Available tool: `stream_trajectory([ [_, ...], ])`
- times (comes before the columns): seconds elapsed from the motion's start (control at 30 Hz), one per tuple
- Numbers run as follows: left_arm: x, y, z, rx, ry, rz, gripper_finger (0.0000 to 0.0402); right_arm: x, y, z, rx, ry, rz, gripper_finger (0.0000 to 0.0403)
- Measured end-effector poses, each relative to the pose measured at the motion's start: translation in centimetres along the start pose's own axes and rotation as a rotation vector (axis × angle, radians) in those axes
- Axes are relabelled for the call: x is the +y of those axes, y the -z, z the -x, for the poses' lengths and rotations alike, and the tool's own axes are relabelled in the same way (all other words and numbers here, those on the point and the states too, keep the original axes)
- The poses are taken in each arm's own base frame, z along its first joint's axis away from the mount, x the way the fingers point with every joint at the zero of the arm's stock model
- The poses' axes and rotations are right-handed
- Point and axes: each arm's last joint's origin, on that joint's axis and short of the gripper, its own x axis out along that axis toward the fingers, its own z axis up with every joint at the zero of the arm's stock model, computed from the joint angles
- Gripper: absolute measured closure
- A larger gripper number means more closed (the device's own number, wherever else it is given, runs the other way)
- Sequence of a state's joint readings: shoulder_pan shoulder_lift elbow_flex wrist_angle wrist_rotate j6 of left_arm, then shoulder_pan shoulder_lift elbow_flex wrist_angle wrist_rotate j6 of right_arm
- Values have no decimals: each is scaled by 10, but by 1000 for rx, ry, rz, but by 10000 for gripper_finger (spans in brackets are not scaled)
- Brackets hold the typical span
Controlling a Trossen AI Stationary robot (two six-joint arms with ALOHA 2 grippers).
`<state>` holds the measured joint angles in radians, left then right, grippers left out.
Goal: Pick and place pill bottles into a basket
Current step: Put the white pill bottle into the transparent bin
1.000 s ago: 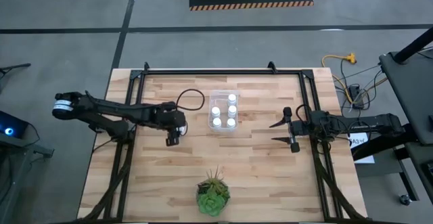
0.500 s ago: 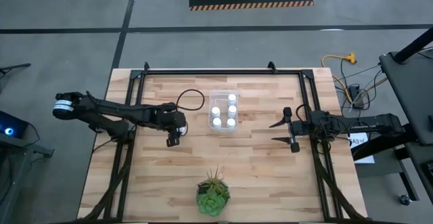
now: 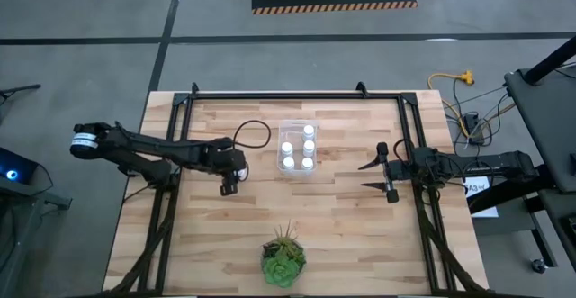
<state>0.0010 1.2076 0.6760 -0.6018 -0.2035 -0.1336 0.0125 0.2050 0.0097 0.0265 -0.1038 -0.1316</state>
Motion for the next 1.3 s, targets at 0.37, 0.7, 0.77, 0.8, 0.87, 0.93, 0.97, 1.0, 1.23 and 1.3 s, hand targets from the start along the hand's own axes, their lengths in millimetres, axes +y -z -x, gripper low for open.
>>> stream_trajectory([
  [0.37,0,4,-4,-3,-3,13,280,0,0,0,0,0,0,177],
  [0.7,-1,-2,-3,-50,7,-3,294,0,0,0,0,0,0,177],
  [0.77,-1,-4,-2,-57,7,-5,314,0,0,0,0,0,0,177],
  [0.8,-1,-5,-1,-63,8,-5,327,0,0,0,0,0,0,177],
  [0.87,-1,-7,0,-71,9,-9,353,0,0,0,0,0,0,177],
  [0.93,-1,-8,1,-71,8,-19,379,0,0,0,0,0,0,177],
  [0.97,-1,-8,1,-75,9,-19,390,0,0,0,0,0,0,177],
  [1.0,-1,-9,2,-77,9,-19,396,0,0,0,0,0,0,177],
  [1.23,-1,-10,2,-79,8,-20,377,0,0,0,0,0,0,177],
  [1.3,-1,-10,3,-81,5,-20,372,0,0,0,0,0,0,177],
])
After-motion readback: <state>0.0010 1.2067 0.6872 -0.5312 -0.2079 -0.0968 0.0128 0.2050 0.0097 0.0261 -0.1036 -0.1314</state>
